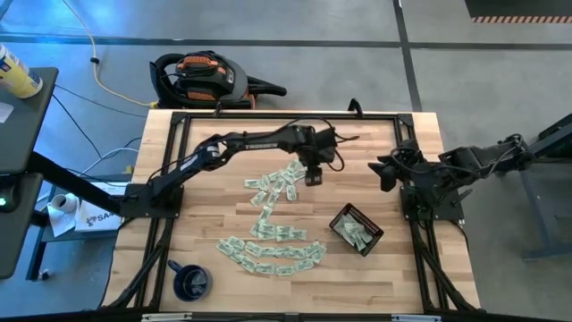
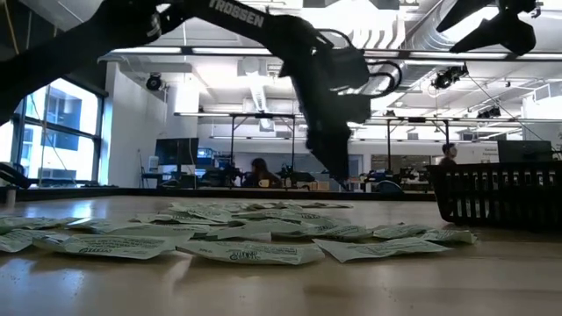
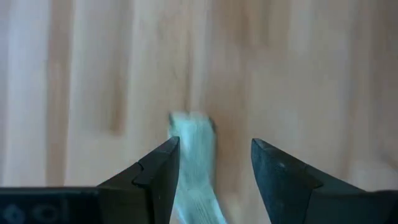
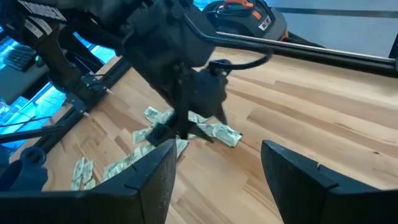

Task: Pick and place Stevia / Truvia into bins
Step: Put the stevia packet into the black bin

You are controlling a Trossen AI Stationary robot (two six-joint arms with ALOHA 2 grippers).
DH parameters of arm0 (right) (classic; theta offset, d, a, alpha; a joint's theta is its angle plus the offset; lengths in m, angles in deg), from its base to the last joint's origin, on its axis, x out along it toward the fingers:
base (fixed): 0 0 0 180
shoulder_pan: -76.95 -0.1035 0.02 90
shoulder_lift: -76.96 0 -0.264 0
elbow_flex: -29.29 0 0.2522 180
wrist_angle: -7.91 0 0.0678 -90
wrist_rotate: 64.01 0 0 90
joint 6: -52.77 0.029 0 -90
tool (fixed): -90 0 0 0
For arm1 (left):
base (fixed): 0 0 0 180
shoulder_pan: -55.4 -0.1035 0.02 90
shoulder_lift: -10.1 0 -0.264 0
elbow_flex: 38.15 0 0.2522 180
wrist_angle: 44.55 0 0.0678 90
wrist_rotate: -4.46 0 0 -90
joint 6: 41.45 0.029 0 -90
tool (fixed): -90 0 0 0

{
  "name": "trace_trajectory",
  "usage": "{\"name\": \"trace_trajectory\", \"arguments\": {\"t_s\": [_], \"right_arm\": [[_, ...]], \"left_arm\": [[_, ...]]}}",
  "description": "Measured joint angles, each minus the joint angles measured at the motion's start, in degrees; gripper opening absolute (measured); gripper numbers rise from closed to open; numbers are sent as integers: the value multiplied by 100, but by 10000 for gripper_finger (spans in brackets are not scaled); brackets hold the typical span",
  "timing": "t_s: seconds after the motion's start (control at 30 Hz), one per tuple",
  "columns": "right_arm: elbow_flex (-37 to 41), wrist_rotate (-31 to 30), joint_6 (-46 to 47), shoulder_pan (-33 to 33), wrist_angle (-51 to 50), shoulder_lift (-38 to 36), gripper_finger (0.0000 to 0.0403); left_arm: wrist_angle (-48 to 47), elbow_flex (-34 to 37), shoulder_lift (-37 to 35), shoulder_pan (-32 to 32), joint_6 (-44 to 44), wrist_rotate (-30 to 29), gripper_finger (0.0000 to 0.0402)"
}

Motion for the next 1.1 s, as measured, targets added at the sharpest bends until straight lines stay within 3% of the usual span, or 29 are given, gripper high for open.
{"name": "trace_trajectory", "arguments": {"t_s": [0.43, 0.53, 0.8, 1.1], "right_arm": [[0, 212, 173, 75, -4, 325, 225], [0, 241, 242, 73, -20, 349, 225], [0, 641, 268, -65, 102, 279, 224], [0, 575, 299, -496, 29, 185, 225]], "left_arm": [[45, 4, 431, -101, -209, -244, 225], [84, 4, 436, -93, -110, -239, 187], [87, 2, 418, -80, -324, -232, 26], [346, -5, -273, 521, -824, 441, 54]]}}
